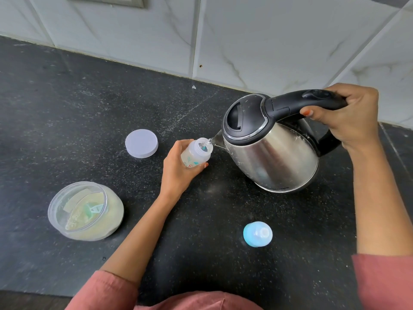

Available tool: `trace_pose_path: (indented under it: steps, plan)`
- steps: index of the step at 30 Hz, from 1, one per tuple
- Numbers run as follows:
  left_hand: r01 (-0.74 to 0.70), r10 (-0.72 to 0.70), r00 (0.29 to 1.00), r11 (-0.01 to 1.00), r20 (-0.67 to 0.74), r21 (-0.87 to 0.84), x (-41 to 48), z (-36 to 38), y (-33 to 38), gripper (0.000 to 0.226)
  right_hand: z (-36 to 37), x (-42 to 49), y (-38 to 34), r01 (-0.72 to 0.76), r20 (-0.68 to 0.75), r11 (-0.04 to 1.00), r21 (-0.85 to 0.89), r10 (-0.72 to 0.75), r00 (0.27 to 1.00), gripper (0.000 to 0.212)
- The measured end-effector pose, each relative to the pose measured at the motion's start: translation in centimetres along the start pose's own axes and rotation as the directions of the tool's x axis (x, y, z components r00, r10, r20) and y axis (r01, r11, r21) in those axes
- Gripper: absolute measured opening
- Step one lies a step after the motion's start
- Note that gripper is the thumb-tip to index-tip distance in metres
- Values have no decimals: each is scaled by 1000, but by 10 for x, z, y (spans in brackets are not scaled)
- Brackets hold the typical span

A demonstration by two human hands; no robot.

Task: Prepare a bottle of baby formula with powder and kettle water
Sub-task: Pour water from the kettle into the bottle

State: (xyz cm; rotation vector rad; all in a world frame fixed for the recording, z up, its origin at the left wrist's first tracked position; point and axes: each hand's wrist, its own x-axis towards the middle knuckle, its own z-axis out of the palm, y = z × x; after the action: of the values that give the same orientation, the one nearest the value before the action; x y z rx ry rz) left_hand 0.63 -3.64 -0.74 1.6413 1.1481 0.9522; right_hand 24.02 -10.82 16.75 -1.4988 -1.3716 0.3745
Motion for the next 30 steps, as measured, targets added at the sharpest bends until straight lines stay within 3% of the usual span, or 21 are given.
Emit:
trace_pose_path:
  steps: [3,16,18,21,25,27,30]
  plan:
    - [0,0,1000,1000,-8,-8,0,0,0,57,-1,0,2,15,0,999,-28,-15,1000,64]
    - [2,-2,1000,1000,-2,-7,-1,-1,0,57,-3,0,8,30,-18,997,-68,-31,999,64]
    - [2,-2,1000,1000,2,-7,-1,-1,0,57,-3,1,7,26,-13,998,-55,-27,1000,57]
    - [3,-3,1000,1000,-1,-11,-1,-2,0,57,-4,2,4,25,-5,999,-41,-25,1000,30]
    - [2,-2,1000,1000,-3,-3,-1,-1,0,57,-3,1,3,32,4,999,-18,-32,999,41]
    - [1,-1,1000,1000,-3,0,0,-1,-1,57,-3,1,2,27,23,999,-22,-26,999,30]
    - [2,-2,1000,1000,-8,2,0,-1,-2,59,-3,1,1,15,20,1000,-15,-15,1000,31]
